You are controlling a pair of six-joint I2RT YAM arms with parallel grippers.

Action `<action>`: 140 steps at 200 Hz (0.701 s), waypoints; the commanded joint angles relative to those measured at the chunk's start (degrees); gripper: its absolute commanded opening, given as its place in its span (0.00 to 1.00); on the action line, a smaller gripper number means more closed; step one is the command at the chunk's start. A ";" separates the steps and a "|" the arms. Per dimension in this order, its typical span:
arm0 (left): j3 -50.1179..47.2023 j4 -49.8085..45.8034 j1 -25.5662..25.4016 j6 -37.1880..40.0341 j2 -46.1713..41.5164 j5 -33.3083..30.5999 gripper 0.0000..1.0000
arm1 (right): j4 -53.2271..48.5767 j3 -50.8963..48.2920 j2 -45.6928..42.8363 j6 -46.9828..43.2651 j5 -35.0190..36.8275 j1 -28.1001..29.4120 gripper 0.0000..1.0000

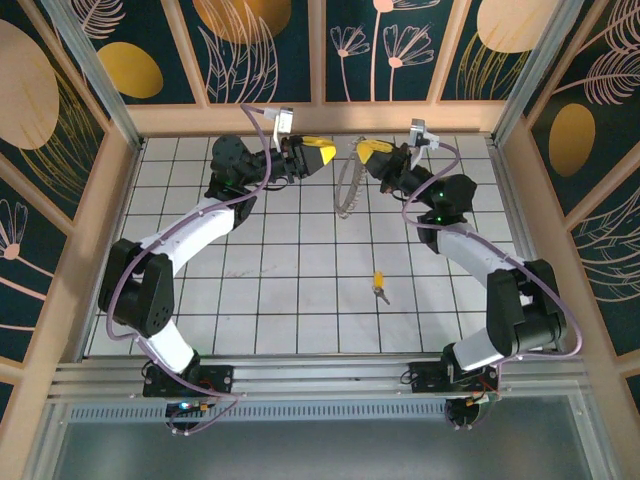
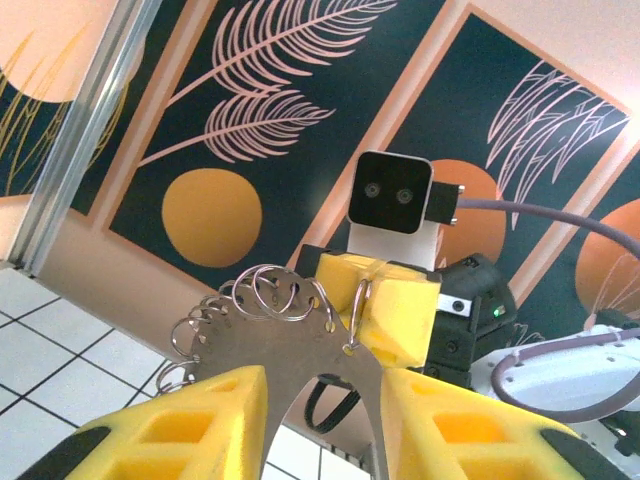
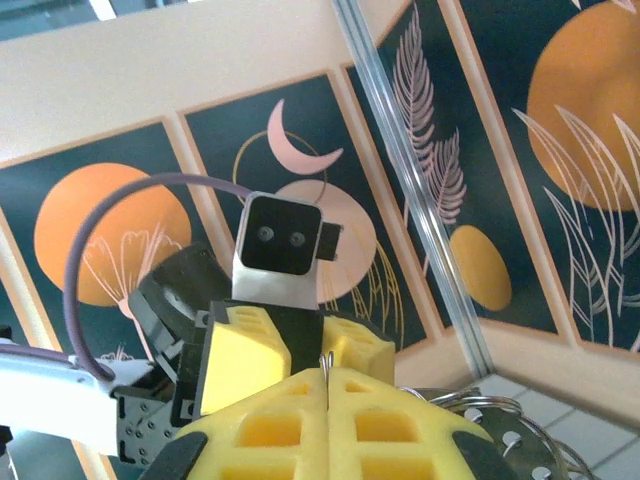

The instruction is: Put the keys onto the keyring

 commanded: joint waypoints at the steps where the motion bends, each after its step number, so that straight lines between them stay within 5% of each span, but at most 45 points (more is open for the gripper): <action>1: 0.91 7.53 -0.59 -4.48 0.64 1.30 0.35 | 8.67 0.28 1.60 3.41 1.39 0.64 0.00; 140: 2.93 11.91 -1.51 -7.61 4.90 0.93 0.38 | 14.75 1.53 6.14 8.60 1.48 2.35 0.00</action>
